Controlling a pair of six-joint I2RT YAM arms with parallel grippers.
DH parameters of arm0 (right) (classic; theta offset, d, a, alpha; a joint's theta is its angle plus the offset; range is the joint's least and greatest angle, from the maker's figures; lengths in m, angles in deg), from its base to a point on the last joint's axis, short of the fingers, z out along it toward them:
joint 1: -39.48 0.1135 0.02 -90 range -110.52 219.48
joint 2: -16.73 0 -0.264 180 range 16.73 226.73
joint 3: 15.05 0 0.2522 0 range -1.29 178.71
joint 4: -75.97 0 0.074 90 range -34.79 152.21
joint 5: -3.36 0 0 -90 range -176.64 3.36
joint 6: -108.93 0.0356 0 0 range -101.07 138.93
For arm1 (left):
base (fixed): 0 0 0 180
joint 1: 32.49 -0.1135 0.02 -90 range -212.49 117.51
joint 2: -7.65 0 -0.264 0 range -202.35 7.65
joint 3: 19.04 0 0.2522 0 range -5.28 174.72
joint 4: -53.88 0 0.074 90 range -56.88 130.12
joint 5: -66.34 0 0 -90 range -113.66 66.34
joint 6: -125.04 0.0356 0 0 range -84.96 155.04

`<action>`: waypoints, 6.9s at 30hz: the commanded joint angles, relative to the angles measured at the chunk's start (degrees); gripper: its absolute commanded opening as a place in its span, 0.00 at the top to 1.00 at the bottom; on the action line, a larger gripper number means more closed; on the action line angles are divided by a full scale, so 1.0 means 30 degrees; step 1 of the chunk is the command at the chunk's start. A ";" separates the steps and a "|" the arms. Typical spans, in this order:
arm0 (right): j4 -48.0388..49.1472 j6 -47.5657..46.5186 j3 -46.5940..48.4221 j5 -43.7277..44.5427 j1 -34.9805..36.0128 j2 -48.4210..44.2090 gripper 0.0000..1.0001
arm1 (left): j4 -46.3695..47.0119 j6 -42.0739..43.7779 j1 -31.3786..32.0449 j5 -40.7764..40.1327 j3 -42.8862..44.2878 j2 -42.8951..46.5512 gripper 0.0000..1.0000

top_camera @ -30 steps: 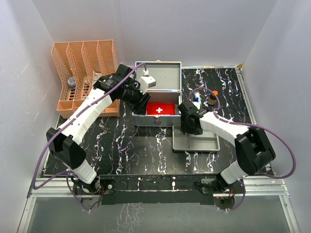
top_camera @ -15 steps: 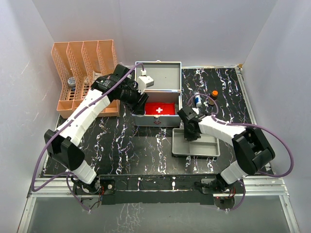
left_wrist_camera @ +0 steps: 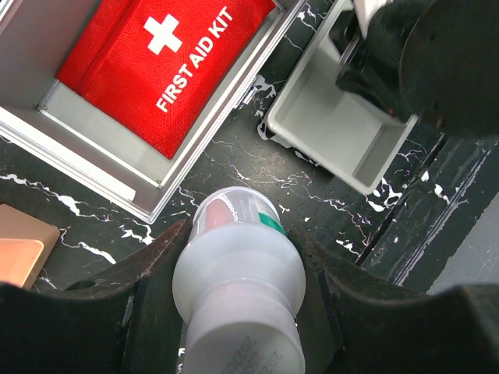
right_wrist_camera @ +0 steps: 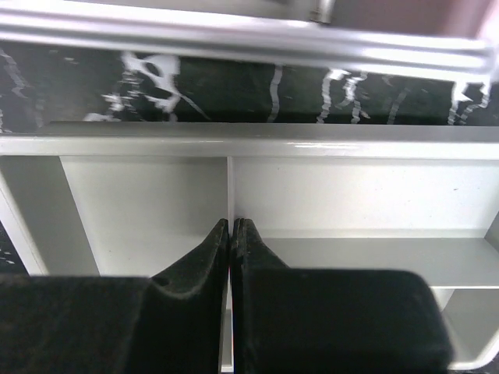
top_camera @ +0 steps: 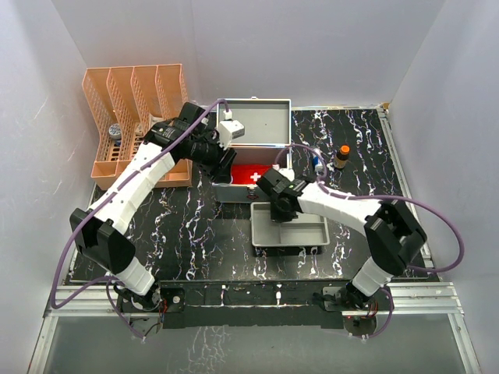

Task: Organize the medicine kit
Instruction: Move the medicine box compartment to the center of the board, then place the pill bottle in the medicine box compartment, then pick up the pill bottle at the center of the board.

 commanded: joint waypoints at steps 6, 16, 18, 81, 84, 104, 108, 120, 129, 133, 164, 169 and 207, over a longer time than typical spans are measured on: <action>-0.0968 0.1634 0.2750 0.1302 0.1949 0.2435 1.00 | 0.0415 -0.0376 -0.0414 0.1078 -0.0413 0.1212 1.00; -0.0521 0.1951 0.4816 0.0945 0.2241 0.5280 1.00 | 0.0314 -0.0465 -0.0662 0.1037 -0.0856 0.1706 1.00; -0.0517 0.1947 0.5393 0.0857 0.2255 0.5825 1.00 | 0.0226 -0.0382 -0.0713 0.1029 -0.0990 0.1831 1.00; -0.5689 0.0051 1.2543 1.1570 -0.5626 -0.7188 0.02 | -0.9773 0.6171 1.1548 -0.3864 1.1562 -1.3637 1.00; -0.5309 -0.0189 1.2015 1.1328 -0.5659 -0.7551 0.02 | -0.9747 0.6241 1.1661 -0.4709 1.1719 -1.4083 1.00; -0.4212 -0.1016 1.0489 0.9926 -0.5843 -0.7811 0.02 | -0.9773 0.7678 1.1934 -0.7838 1.1889 -1.5582 0.92; -0.4252 -0.0809 1.0057 0.9900 -0.5831 -0.8082 0.02 | -0.9773 0.7804 1.1934 -0.7554 1.2017 -1.5726 0.58; -0.4360 -0.1196 0.9750 1.0074 -0.5918 -0.8168 0.02 | -0.9773 0.7693 1.1934 -0.7101 1.2669 -1.6167 0.23; -0.4184 -0.3307 1.0589 0.9145 -0.6246 -0.6774 0.02 | -0.8131 0.5441 1.1890 -0.6769 1.3618 -1.4524 0.17; -0.3291 -0.4816 1.1798 0.7599 -0.6592 -0.5735 0.02 | -0.5197 0.4039 1.1753 -0.6839 1.1036 -1.1723 0.16; 1.1389 -0.6415 0.2281 0.5558 -1.2123 -0.1784 0.02 | 0.1330 0.1647 0.5271 -0.7073 -0.0307 0.1229 0.01; 1.4325 -0.7312 -0.0429 0.5777 -1.2057 -0.1996 0.02 | 0.1160 0.1970 0.4742 -0.6491 -0.0400 0.1281 0.01; 1.8649 -0.7120 -0.0214 0.6804 -1.2990 0.5684 0.13 | -0.1074 0.4520 0.2175 -0.1736 0.2270 -0.1375 0.01</action>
